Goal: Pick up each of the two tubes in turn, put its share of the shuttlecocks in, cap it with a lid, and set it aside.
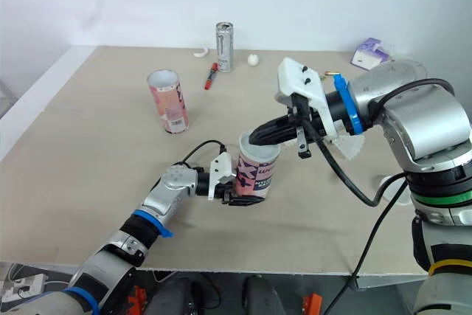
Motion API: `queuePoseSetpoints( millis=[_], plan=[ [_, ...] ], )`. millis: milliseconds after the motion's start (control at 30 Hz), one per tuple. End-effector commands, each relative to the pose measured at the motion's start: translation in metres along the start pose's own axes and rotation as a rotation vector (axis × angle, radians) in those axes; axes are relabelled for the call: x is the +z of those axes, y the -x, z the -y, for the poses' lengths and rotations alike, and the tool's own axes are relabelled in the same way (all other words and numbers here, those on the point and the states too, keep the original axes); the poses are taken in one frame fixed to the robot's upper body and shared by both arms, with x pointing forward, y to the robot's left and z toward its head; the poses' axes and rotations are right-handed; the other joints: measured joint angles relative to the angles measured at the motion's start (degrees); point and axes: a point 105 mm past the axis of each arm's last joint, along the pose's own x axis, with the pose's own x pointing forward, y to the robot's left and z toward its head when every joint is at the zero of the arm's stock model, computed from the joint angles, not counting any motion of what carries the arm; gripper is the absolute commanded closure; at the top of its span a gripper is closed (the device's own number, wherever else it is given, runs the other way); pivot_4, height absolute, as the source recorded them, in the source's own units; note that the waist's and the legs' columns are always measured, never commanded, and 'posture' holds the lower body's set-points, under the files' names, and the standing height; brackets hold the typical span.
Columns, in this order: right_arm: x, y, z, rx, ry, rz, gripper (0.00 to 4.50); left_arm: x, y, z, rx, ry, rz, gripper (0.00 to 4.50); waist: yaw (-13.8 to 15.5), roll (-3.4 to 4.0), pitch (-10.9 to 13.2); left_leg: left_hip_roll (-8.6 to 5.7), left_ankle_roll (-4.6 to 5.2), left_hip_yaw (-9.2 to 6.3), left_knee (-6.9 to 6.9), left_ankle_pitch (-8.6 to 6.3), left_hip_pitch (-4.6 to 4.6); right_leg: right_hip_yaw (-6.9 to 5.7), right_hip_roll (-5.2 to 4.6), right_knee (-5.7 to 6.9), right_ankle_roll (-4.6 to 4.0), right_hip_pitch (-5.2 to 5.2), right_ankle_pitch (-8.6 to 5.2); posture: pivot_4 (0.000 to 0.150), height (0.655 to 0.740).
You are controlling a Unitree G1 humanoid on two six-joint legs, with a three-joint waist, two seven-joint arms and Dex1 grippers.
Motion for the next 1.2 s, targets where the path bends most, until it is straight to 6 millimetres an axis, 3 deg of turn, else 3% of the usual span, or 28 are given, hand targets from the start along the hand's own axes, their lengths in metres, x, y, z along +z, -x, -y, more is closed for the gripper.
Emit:
queuePoseSetpoints(
  millis=[33,333,700,1033,1200],
  plan=[
    [-0.007,0.001,0.0,-0.014,0.049,-0.062,4.48,-0.03,0.007,0.008,0.005,0.088,-0.086,1.31,0.0,0.0,0.0,0.0,0.0,-0.01,0.0,0.0,0.0,-0.01,0.03,0.0,0.0,0.0,0.0,0.15,0.74],
    [-0.018,-0.004,0.007,-0.026,0.08,-0.142,4.48,-0.031,0.007,0.008,0.011,0.092,-0.086,1.31,0.0,0.0,0.0,0.11,0.0,0.04,-0.01,0.0,0.27,0.04,0.16,0.0,-0.07,0.18,-0.11,0.15,0.74],
    [0.004,-0.02,0.0,0.031,-0.013,-0.024,4.48,-0.032,0.007,0.009,0.014,0.093,-0.088,1.31,-0.1,0.0,-0.1,0.35,0.0,0.06,-0.02,0.0,0.41,0.11,0.35,0.0,-0.28,0.24,-0.03,0.15,0.74],
    [-0.038,-0.028,0.006,-0.003,-0.028,-0.224,4.48,-0.032,0.007,0.009,0.013,0.092,-0.087,1.31,-0.1,0.06,-0.5,0.34,-0.01,0.1,-0.04,-0.01,0.45,0.13,0.35,0.0,-0.09,0.24,-0.17,0.15,0.74],
    [-0.048,-0.031,0.008,-0.008,-0.024,-0.273,4.48,-0.032,0.006,0.009,0.016,0.092,-0.086,1.31,-0.1,-0.11,-1.3,0.38,-0.02,0.11,-0.07,-0.01,0.54,0.11,0.36,0.0,-0.04,0.28,-0.24,0.15,0.74]
  ],
)
